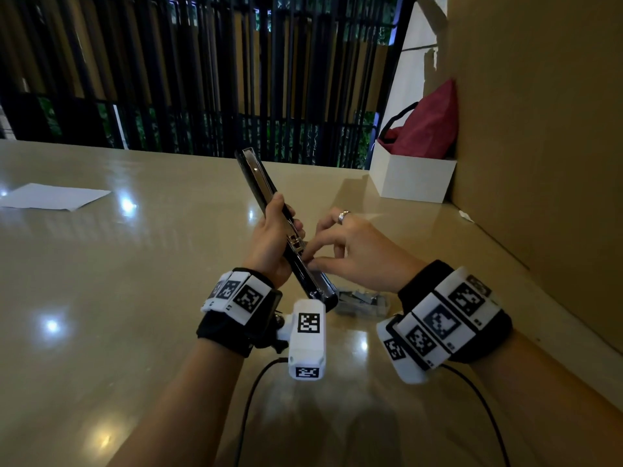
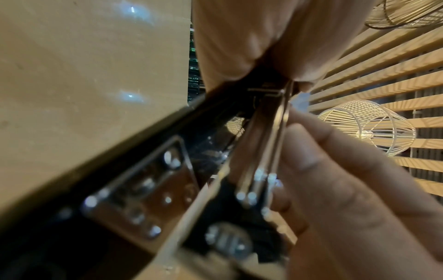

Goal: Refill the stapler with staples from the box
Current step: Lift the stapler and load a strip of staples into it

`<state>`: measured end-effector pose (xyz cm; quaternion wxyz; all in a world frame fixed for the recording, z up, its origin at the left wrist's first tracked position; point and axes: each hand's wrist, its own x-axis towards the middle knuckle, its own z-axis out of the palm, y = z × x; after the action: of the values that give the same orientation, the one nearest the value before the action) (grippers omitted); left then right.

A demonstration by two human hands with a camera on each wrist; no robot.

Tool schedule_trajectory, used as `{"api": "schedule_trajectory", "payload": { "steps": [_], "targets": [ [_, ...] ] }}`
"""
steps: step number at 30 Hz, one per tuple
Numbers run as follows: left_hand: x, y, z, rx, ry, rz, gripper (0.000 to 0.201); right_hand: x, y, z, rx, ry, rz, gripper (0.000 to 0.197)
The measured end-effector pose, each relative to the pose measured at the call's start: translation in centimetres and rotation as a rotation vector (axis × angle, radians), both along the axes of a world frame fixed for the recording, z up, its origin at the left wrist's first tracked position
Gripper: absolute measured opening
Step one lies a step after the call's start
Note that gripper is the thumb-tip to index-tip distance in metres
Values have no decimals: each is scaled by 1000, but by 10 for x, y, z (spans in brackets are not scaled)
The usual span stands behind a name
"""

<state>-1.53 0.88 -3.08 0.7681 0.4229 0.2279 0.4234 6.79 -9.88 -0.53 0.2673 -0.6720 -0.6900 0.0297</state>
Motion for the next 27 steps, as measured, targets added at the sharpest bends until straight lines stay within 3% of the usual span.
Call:
{"api": "schedule_trajectory", "payload": {
  "steps": [5, 8, 12, 16, 20, 27],
  "targets": [
    [3, -1, -3, -25, 33, 9, 38, 0, 2, 1, -34, -47, 0, 16],
    [5, 0, -3, -35, 29, 30, 39, 7, -4, 7, 11, 70, 1, 16],
    [3, 3, -4, -72, -11, 68, 38, 33, -17, 17, 102, 244, -155, 17],
    [3, 4, -5, -114, -22, 92, 37, 59, -28, 12, -178, 251, -310, 16],
    [3, 4, -8, -142, -4, 110, 37, 69, -29, -9, -516, 116, -405, 20],
    [4, 9, -14, -192, 18, 128, 38, 73, -7, -40, -610, -34, -483, 25]
  ]
}}
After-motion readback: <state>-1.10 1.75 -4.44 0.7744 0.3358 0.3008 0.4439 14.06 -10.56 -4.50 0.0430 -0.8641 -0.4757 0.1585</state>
